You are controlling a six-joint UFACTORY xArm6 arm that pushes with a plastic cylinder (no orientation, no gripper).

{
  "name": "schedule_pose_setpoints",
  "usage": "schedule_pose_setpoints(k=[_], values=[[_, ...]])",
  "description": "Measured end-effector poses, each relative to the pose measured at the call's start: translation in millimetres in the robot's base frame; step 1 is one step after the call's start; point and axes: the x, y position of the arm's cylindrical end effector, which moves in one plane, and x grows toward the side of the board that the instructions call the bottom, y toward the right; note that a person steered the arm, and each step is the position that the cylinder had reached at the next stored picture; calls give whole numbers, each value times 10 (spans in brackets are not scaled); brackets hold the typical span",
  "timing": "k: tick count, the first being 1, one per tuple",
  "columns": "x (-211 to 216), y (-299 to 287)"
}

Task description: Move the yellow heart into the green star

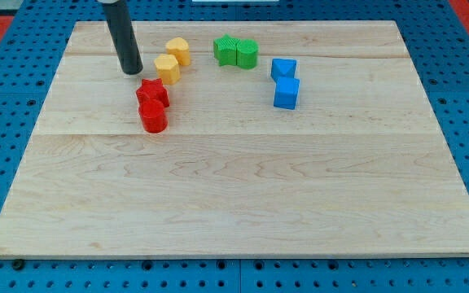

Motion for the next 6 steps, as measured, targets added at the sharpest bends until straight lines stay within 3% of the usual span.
schedule_pose_setpoints(k=[3, 6], values=[[-319, 579], [-623, 564]])
